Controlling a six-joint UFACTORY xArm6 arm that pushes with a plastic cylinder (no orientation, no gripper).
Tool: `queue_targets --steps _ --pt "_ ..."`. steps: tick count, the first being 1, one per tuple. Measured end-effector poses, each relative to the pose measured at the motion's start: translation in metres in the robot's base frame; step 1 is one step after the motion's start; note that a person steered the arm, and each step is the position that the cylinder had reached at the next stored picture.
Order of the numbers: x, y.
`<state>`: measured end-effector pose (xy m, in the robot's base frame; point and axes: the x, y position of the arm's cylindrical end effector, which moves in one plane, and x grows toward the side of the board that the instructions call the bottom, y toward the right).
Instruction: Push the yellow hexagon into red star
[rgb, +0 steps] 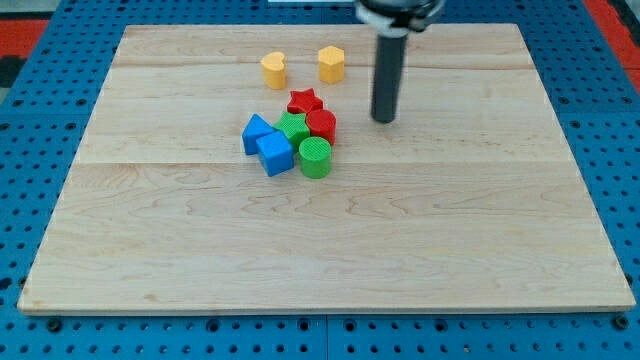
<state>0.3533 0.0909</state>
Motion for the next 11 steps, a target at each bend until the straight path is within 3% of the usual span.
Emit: queue_targets --steps 1,2,4,5,11 --pt "-0.066 -0.009" --pt "-0.098 -0.035" --pt "-0.085 -0.143" --pt "-0.07 -0.163" --pt "-0.022 -0.189"
